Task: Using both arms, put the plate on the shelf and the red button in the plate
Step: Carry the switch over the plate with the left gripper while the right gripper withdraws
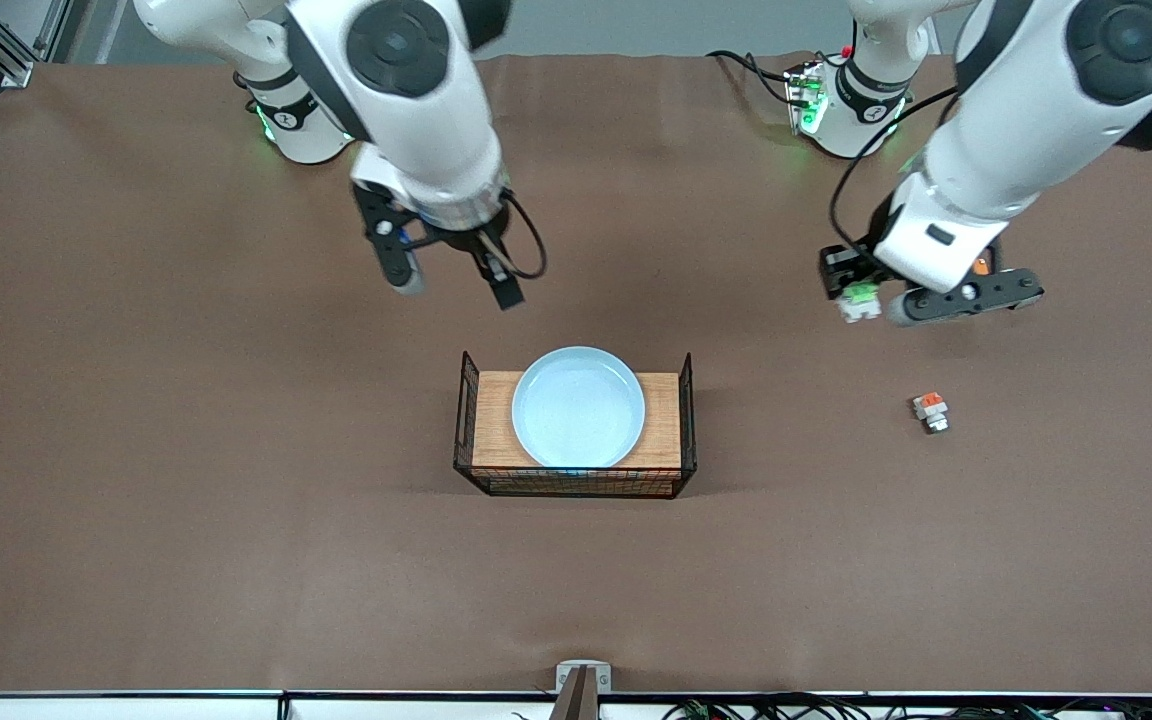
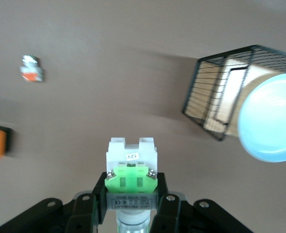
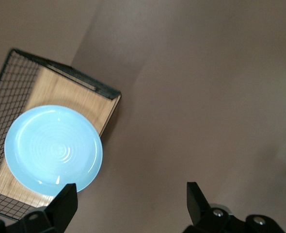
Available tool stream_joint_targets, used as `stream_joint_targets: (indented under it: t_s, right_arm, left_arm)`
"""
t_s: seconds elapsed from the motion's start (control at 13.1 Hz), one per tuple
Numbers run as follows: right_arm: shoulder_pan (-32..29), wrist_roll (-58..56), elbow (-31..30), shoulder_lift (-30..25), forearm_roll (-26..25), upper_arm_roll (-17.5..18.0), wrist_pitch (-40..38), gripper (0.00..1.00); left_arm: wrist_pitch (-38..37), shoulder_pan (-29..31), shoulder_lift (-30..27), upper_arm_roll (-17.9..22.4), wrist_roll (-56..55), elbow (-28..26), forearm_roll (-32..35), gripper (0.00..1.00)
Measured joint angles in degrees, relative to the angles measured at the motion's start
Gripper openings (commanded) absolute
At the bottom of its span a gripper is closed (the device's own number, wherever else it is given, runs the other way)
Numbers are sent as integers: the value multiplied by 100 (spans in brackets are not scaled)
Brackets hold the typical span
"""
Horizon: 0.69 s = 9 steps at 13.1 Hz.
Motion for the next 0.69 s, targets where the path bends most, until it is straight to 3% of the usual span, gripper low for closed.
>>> stream_joint_targets:
  t_s: [0.23,0.69]
  right_arm:
    - [-419,-1379,-376,-634,0,-16,-352,99]
    - [-1320,-3802,-1945,-1983,-2,-39,-10,99]
  left_arm:
    - [345,-871,652,0,-1250,390,99,1]
    - [1445,-2119,1907,176,-3133,935,1041,5]
